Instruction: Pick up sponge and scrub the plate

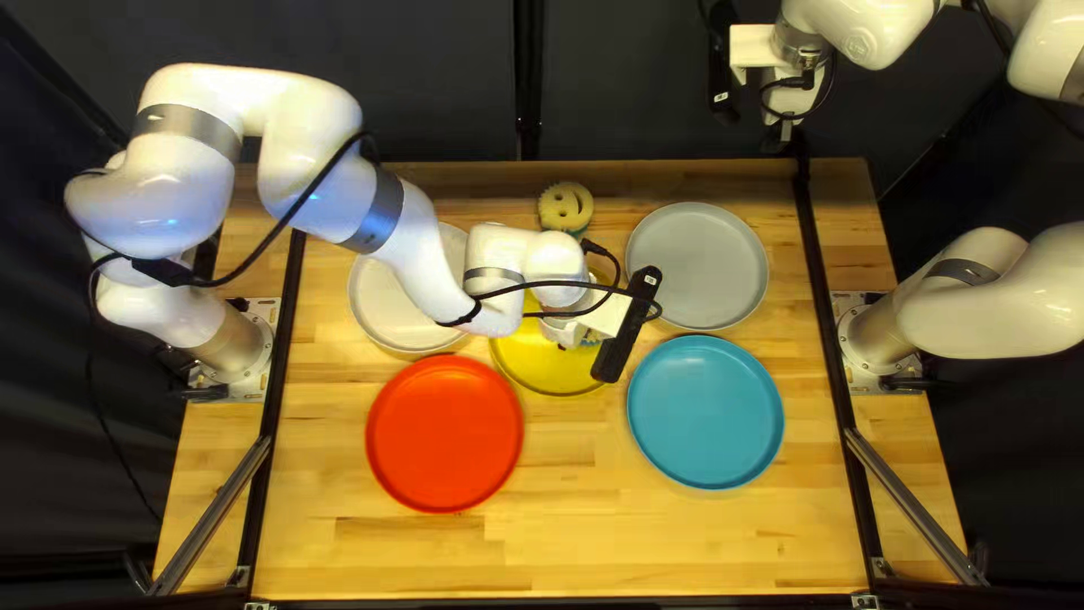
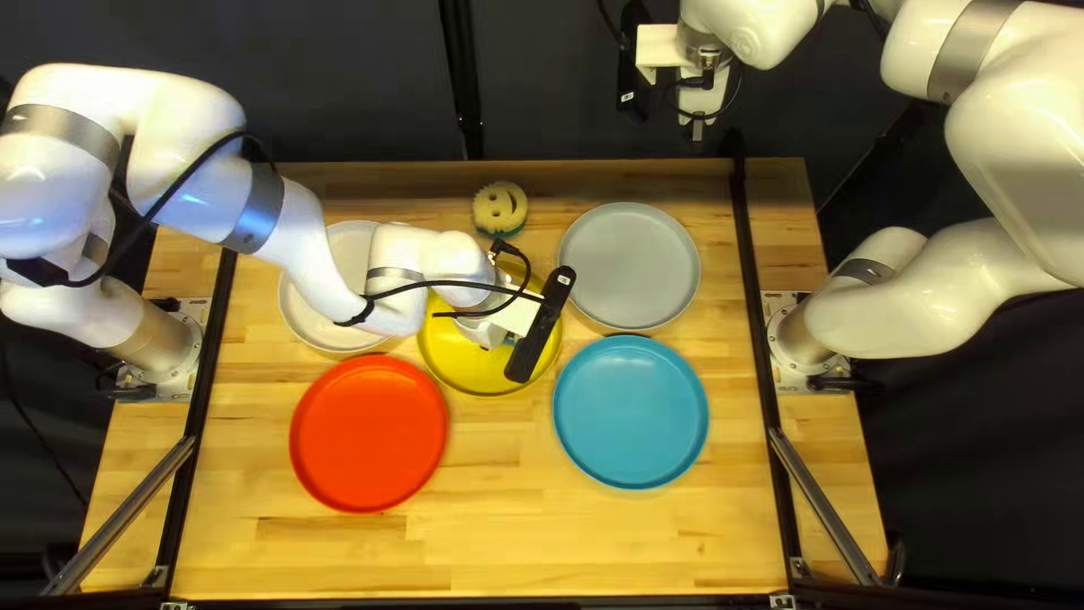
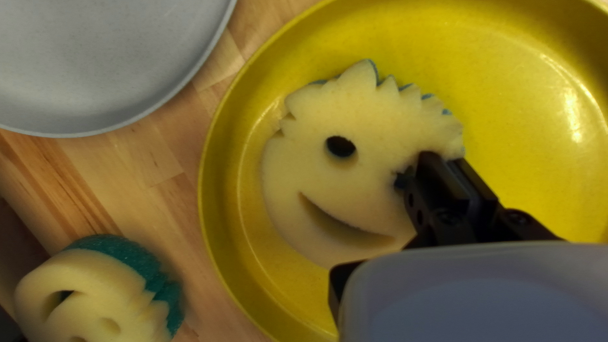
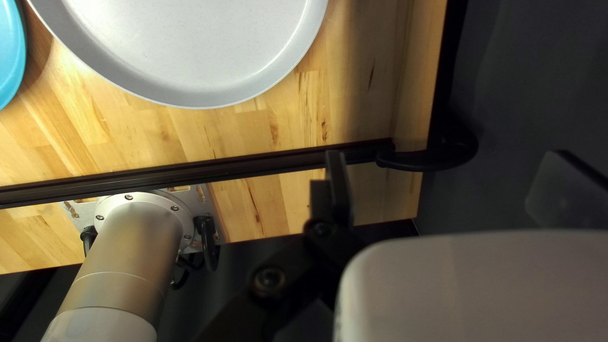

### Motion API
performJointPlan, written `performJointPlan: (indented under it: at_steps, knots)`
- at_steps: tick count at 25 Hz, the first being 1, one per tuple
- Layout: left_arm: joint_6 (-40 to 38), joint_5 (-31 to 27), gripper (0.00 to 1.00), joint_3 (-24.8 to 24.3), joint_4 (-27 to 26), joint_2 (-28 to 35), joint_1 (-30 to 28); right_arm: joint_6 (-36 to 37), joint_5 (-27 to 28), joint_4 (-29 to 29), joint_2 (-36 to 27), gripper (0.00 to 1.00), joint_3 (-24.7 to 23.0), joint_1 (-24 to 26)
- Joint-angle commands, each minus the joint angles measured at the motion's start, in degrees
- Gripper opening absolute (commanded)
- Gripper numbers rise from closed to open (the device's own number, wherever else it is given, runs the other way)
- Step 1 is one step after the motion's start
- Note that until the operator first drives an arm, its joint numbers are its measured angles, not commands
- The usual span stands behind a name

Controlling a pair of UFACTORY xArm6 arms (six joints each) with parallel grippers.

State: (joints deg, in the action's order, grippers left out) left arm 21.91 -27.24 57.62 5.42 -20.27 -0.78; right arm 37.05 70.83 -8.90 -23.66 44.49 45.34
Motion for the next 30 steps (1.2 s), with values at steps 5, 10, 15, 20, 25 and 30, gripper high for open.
performJointPlan:
  at_steps: [5,10,15,20,25,30]
  knots:
    - [-6.48,1.60,0.00,-9.42,1.60,7.14,-3.22,0.00,0.00,0.00,0.00,1.00,0.00,0.00]
    - [-6.38,1.21,0.00,-8.12,1.23,5.83,-3.53,0.00,0.00,0.00,0.00,1.00,0.00,0.00]
    - [-3.50,-0.20,0.00,-1.12,0.30,1.00,-2.62,0.00,0.00,0.00,0.00,1.00,0.00,0.00]
    - [-1.08,-1.35,0.00,5.30,-0.21,-3.02,-1.80,0.00,0.00,0.00,0.00,1.00,0.00,0.00]
    - [-0.15,-1.91,0.00,9.15,-0.20,-5.65,-2.36,0.00,0.00,0.00,0.00,1.00,0.00,0.00]
    - [-2.14,-1.14,0.00,4.32,0.97,-1.55,-3.64,0.00,0.00,0.00,0.00,1.00,0.00,0.00]
